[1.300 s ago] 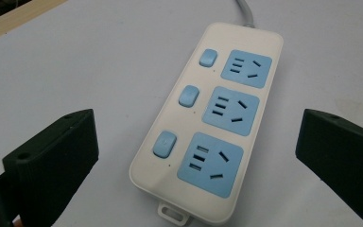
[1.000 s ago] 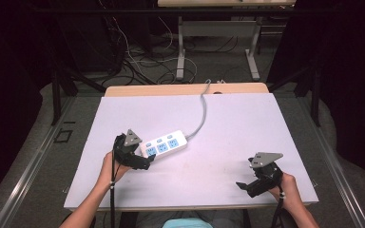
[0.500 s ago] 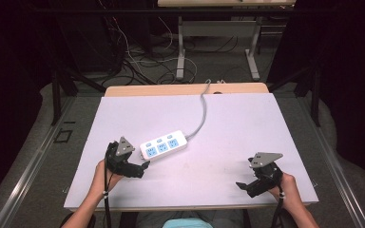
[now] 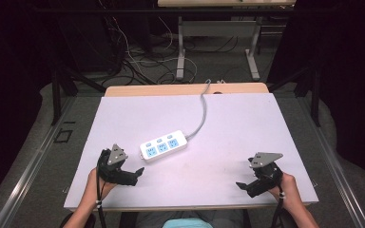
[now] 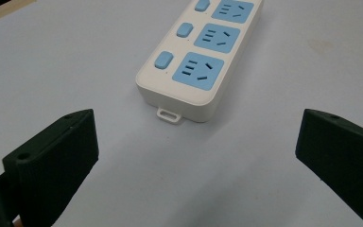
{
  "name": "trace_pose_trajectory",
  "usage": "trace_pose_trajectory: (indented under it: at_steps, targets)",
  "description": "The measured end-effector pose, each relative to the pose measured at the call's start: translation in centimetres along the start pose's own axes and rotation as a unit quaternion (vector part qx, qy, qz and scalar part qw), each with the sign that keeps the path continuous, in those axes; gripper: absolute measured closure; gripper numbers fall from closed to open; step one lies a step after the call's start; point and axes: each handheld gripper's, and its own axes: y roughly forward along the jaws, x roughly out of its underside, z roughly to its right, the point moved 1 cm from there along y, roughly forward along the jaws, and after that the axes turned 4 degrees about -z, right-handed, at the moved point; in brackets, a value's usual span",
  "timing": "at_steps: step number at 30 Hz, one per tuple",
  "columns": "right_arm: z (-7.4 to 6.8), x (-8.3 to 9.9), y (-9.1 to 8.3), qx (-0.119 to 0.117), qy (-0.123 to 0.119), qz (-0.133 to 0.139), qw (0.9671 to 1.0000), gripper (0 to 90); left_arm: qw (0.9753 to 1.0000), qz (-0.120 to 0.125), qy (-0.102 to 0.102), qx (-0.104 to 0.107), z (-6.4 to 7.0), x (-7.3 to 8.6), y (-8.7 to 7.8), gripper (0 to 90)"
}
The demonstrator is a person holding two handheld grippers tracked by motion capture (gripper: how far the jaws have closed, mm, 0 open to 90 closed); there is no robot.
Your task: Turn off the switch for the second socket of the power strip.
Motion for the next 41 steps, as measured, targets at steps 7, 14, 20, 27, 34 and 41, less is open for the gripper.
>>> trace_pose_trajectory:
  at_steps: [7, 14, 20, 27, 34, 41]
  targets:
    - [0.0, 0.0, 0.1, 0.001, 0.000, 0.003, 1.0000, 1.2, 1.0000, -0.002, 0.005, 0.000, 0.2, 0.7, -0.4, 0.0]
    - [0.0, 0.0, 0.1, 0.004, 0.000, 0.002, 1.0000, 1.2, 0.9999, -0.007, 0.007, -0.002, 0.2, 1.4, -0.8, 0.0]
    - [0.0, 0.0, 0.1, 0.001, -0.002, 0.003, 1.0000, 1.2, 1.0000, -0.002, 0.008, 0.000, 0.5, 1.9, -1.1, 0.0]
    - [0.1, 0.0, 0.1, 0.003, -0.003, -0.003, 1.0000, 1.2, 0.9999, 0.001, 0.013, -0.003, 0.9, 2.5, -1.3, 0.0]
    - [0.0, 0.0, 0.1, 0.001, 0.001, -0.004, 1.0000, 1.3, 0.9998, -0.001, 0.018, 0.001, 1.0, 3.1, -1.5, 0.0]
    - [0.0, 0.0, 0.1, -0.002, 0.000, -0.009, 1.0000, 1.2, 0.9998, -0.007, 0.020, 0.006, 1.1, 3.1, -1.5, 0.0]
